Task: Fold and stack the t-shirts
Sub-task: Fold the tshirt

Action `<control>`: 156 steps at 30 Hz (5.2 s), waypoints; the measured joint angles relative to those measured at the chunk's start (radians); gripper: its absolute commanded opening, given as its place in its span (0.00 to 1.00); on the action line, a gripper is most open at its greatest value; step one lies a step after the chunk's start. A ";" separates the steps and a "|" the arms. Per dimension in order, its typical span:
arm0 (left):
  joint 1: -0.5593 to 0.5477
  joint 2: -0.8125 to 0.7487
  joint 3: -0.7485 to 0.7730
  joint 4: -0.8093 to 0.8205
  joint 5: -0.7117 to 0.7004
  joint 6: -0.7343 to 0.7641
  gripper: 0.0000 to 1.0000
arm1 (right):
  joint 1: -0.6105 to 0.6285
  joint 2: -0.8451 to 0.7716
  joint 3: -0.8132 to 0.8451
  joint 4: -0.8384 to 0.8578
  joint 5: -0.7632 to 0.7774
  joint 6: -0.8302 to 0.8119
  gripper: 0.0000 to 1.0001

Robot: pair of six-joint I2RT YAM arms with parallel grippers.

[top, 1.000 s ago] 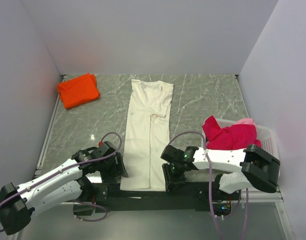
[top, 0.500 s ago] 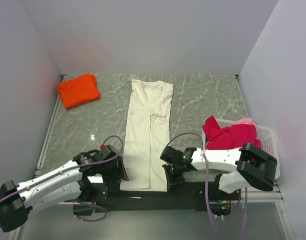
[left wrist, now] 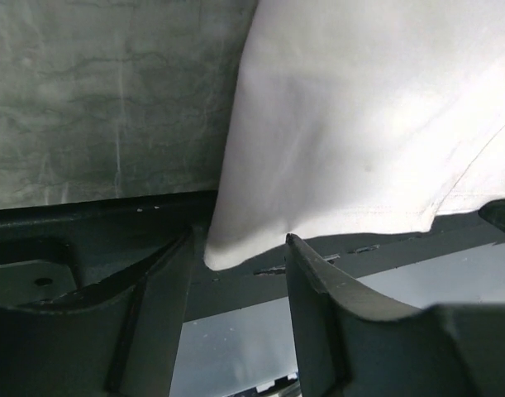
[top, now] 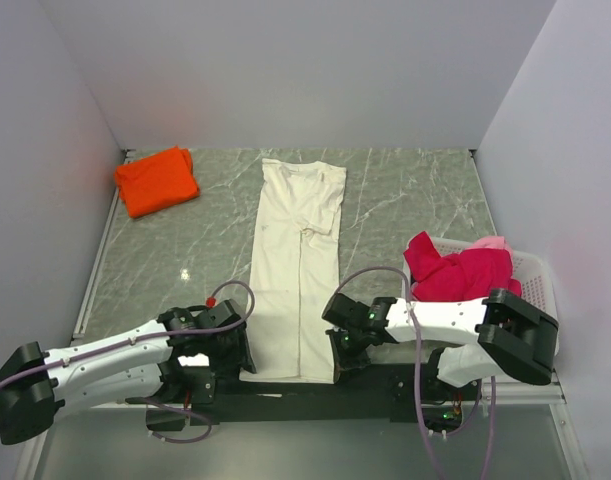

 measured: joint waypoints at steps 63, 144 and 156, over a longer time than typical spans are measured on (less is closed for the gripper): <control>0.458 0.538 0.634 0.069 -0.176 0.415 0.00 | -0.428 0.288 0.762 -0.418 0.324 -0.285 0.00; 0.771 0.825 0.648 0.311 0.200 0.858 0.69 | -0.497 0.597 0.882 -0.468 0.303 -0.303 0.38; 0.771 0.778 0.611 0.301 0.200 0.859 0.69 | -0.489 0.509 0.744 -0.373 0.272 -0.258 0.38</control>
